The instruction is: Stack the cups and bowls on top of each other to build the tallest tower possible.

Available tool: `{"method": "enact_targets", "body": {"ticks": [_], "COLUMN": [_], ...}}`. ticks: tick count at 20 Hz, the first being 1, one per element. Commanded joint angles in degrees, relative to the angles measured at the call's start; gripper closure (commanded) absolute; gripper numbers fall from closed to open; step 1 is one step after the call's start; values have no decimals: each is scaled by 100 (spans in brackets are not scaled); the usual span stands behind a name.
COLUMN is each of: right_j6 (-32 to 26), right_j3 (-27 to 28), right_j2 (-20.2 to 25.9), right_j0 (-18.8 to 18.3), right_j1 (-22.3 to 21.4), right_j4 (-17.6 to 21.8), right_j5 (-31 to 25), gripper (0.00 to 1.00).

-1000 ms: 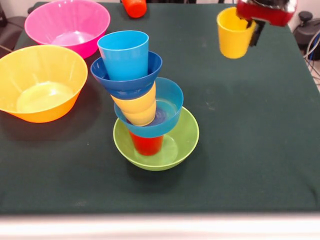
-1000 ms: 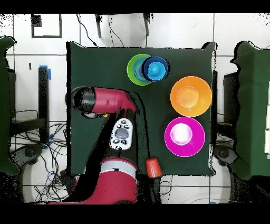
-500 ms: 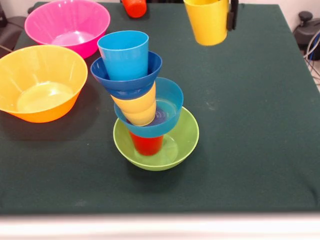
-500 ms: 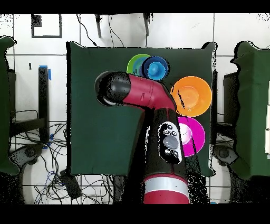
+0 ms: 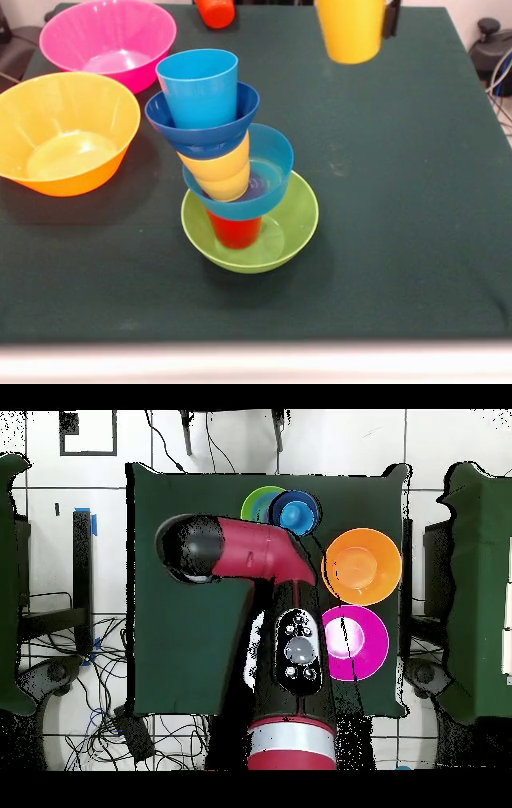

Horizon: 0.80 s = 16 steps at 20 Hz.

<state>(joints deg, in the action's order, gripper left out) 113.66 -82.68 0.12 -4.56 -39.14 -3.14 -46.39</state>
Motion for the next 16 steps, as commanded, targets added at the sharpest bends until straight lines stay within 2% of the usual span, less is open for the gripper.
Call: {"method": "enact_targets", "body": {"ticks": [1,4,6,9,16], "right_j6": [-98,-269,-557,-940,-1495], "right_j3": [809,903,1038,1170,1278], "right_j2": [228,311,291,307,443], "right_j0": [465,397,324,160,-165], "right_j1": [314,316,257,113,-213], "right_j4": [678,736,926,1067,1322], "right_j5": [-1207,-1259,-1248,-1609,-1970], "gripper": [100,100,100,100,100]}}
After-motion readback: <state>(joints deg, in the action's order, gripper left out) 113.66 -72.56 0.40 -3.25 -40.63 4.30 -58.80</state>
